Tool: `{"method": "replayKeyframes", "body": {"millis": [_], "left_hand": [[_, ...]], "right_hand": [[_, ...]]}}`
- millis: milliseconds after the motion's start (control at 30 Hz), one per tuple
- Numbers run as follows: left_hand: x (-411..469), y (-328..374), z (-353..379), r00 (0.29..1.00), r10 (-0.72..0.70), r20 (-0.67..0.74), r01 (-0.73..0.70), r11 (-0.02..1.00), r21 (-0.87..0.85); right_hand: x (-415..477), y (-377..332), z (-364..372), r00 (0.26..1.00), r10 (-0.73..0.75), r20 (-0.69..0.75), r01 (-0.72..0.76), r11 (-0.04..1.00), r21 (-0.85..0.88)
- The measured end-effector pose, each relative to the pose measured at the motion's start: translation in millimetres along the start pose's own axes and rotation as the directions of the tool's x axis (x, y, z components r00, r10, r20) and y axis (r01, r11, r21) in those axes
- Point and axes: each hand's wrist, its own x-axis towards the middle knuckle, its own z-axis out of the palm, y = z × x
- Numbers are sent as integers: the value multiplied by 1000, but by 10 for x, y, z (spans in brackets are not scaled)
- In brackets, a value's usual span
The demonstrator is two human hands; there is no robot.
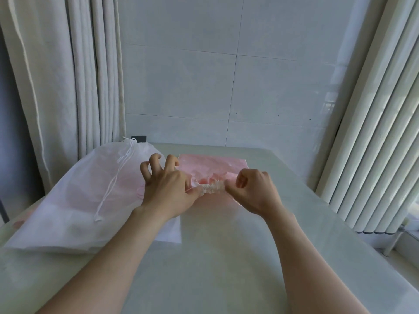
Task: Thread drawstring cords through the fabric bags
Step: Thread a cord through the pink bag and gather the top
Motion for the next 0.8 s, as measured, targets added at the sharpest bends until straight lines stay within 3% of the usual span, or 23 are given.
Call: {"method": "replayKeyframes", "body": {"millis": [133, 200, 400, 533, 633, 800], "left_hand": [[5, -16, 48, 999, 20, 36, -23, 996, 83], [16, -14, 55, 999, 41, 19, -43, 996, 74], [24, 19, 37, 999, -24, 37, 28, 991, -130], [3, 53, 46, 999, -7, 37, 14, 982, -190], [18, 19, 128, 997, -12, 78, 37, 944, -327], [47, 48, 147, 994, -36, 102, 80, 881, -467]], "right_hand": [[-8, -25, -6, 987, -50, 154, 86, 967, -239], [9, 10, 28, 985, -43, 166, 88, 958, -275], [22, -7, 90, 988, -75, 134, 91, 989, -115], [46, -23, 124, 977, -24, 212, 52, 991, -124], [33, -54, 111, 968, 32, 248, -2, 993, -120], [28, -131, 104, 991, 50, 128, -44, 998, -53]]}}
